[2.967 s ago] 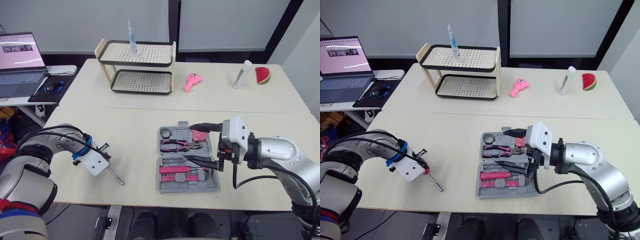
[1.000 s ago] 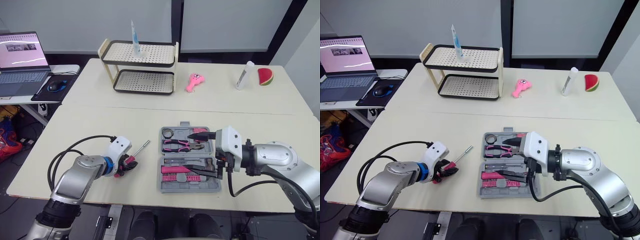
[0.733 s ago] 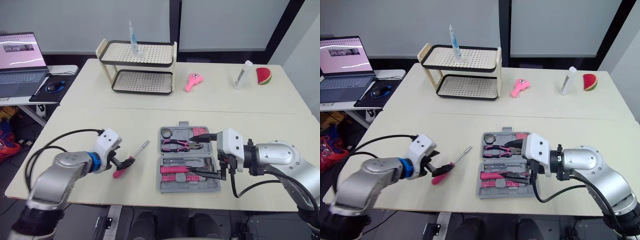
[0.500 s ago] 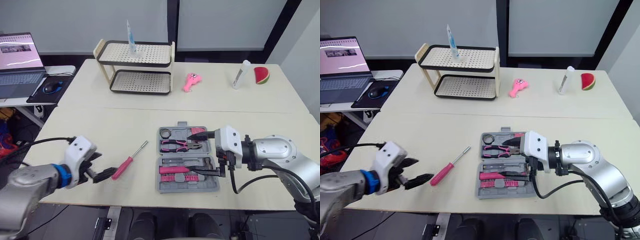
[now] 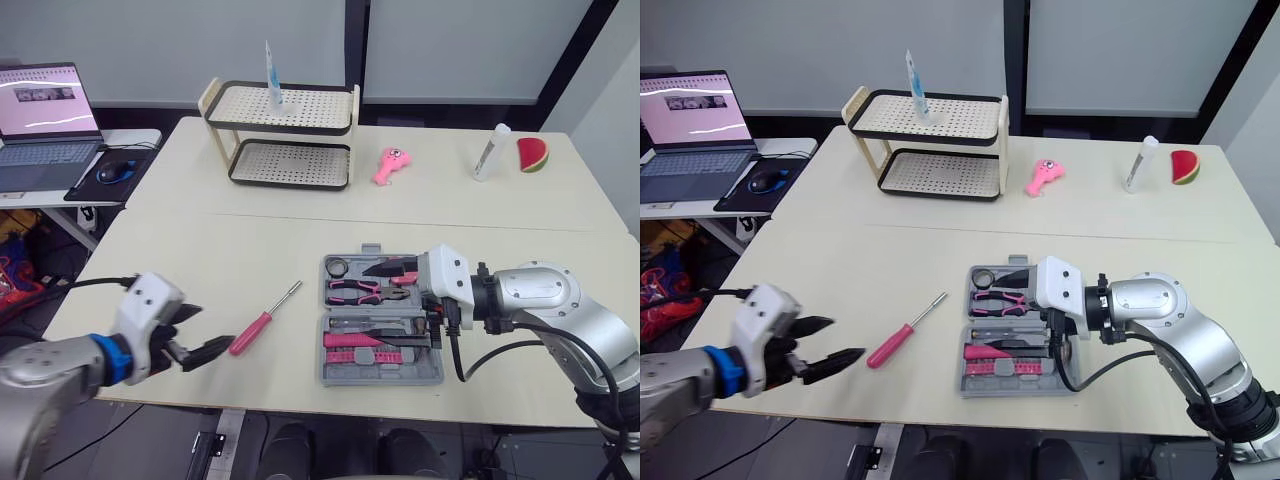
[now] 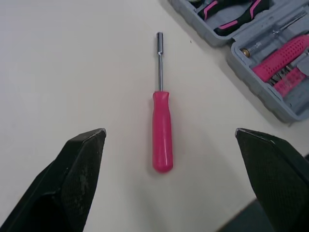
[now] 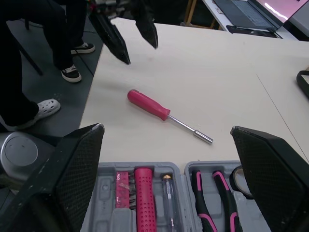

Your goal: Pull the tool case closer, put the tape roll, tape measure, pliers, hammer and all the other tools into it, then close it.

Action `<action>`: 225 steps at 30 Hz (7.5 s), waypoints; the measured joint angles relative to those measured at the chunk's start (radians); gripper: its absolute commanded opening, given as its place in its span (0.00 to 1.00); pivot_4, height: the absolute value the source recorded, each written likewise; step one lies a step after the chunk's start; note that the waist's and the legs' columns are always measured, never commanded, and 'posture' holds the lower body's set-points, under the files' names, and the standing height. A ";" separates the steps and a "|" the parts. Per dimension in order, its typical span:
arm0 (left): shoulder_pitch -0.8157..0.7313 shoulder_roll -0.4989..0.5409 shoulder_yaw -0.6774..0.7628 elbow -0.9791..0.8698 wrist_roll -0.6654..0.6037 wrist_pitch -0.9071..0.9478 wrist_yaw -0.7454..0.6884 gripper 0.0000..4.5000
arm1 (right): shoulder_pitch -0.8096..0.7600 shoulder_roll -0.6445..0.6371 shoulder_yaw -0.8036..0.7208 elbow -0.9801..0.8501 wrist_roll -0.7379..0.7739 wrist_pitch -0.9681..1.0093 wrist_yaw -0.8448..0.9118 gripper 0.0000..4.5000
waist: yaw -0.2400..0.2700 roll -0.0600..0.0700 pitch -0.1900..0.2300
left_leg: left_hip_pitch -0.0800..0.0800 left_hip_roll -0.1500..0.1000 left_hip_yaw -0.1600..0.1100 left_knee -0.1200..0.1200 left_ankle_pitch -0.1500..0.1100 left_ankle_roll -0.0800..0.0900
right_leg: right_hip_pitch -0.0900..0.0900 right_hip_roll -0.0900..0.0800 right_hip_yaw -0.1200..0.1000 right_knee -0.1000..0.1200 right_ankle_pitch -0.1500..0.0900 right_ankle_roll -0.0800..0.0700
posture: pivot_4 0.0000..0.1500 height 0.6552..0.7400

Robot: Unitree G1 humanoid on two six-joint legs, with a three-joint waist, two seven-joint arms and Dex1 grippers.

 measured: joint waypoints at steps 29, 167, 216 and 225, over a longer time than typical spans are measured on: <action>-0.176 -0.201 -0.330 0.380 0.235 -0.334 0.156 0.07 | 0.006 -0.023 -0.011 -0.044 0.001 0.058 -0.024 1.00 | -0.001 0.001 -0.001 | 0.001 -0.001 -0.001 0.000 0.002 -0.003 | 0.002 0.000 -0.002 0.000 0.000 0.000 | 1.00 1.00; -0.569 -0.315 -0.908 0.497 0.344 -0.489 -0.310 0.00 | 0.242 -0.275 -0.160 -0.128 0.041 0.103 0.050 1.00 | 0.013 0.000 0.001 | 0.000 -0.001 0.000 0.002 0.002 -0.003 | 0.004 0.005 -0.002 -0.002 0.000 0.000 | 1.00 1.00; -0.666 -0.283 -0.700 0.868 0.510 -0.675 -0.241 0.00 | -0.008 -0.028 0.141 0.739 -0.574 -0.411 0.064 0.00 | -0.008 0.001 0.001 | 0.000 0.000 0.003 0.002 0.002 -0.004 | 0.002 0.005 -0.003 0.000 0.000 0.000 | 1.00 1.00; -0.714 -0.327 -0.718 0.925 0.553 -0.704 -0.253 0.00 | -0.007 -0.002 0.143 0.691 -0.602 -0.353 0.072 0.00 | -0.003 0.003 0.000 | 0.001 -0.001 0.002 0.003 0.003 -0.004 | 0.003 0.005 -0.004 0.000 0.000 0.000 | 1.00 1.00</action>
